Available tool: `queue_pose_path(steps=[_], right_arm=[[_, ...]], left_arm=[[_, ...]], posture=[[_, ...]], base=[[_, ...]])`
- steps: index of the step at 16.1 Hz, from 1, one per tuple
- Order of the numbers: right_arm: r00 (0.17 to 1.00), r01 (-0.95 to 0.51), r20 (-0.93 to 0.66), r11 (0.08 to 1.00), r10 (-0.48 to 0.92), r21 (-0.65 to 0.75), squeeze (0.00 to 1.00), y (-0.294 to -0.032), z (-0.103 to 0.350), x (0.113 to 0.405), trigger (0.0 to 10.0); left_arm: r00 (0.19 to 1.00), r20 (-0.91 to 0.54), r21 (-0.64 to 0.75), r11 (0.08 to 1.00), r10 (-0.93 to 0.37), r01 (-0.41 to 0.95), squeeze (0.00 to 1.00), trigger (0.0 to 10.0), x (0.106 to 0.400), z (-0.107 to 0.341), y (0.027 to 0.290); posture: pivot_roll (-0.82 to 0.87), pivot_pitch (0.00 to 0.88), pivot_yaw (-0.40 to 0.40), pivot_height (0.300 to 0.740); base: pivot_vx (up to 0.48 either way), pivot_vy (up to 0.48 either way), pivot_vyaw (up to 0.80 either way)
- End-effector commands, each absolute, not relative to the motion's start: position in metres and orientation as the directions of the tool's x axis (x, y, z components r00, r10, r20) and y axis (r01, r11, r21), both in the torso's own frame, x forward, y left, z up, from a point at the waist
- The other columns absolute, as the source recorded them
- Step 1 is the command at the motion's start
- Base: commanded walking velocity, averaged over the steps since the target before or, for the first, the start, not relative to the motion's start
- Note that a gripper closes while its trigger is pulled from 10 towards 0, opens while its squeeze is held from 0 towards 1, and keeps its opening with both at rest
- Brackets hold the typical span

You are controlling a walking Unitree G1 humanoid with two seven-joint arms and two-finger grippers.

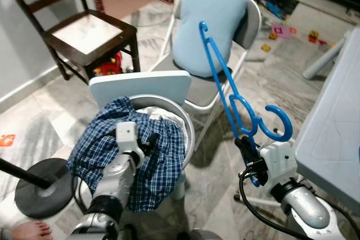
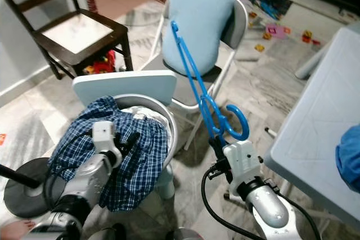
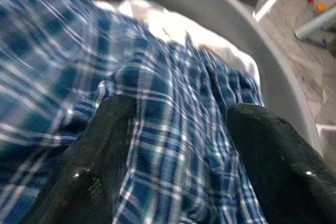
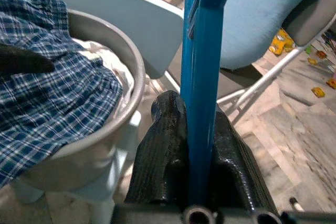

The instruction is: Hang hanger

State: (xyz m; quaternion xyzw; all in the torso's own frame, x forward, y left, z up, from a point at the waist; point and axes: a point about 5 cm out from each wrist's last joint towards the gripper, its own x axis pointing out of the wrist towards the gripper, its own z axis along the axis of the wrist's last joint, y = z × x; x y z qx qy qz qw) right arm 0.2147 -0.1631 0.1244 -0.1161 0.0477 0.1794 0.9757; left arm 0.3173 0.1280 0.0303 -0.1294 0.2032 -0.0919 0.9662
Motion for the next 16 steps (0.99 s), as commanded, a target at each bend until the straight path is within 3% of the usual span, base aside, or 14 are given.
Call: queue_pose_path(steps=[1, 6, 12, 16], right_arm=[[0.937, -0.346, -0.127, 0.91, 0.324, -0.23, 0.0, -0.166, 0.13, 0.213, 10.0], [0.934, -0.355, -0.133, 0.906, 0.332, -0.231, 0.0, -0.16, 0.131, 0.22, 10.0], [0.932, -0.36, -0.129, 0.908, 0.339, -0.216, 0.0, -0.154, 0.129, 0.226, 10.0], [0.928, -0.371, -0.124, 0.904, 0.352, -0.211, 0.0, -0.151, 0.128, 0.231, 10.0]], left_arm=[[0.863, -0.443, -0.286, 0.951, -0.243, 0.121, 0.0, 0.0, 0.307, 0.014, 0.125], [0.845, -0.499, -0.265, 0.963, -0.189, 0.059, 0.0, 0.0, 0.288, -0.007, 0.135], [0.887, -0.451, -0.199, 0.98, -0.096, 0.005, 0.0, 0.0, 0.256, -0.012, 0.137], [0.881, -0.441, -0.215, 0.973, -0.17, 0.08, 0.0, 0.0, 0.244, 0.001, 0.117]], posture=[[-0.32, 0.239, -0.126, 0.74], [-0.27, 0.237, -0.117, 0.74], [-0.22, 0.238, -0.102, 0.74], [-0.2, 0.235, -0.105, 0.74]], base=[[0.0, 0.0, 0.0], [0.0, 0.0, 0.0], [0.0, 0.0, 0.0], [0.0, 0.0, 0.0]])
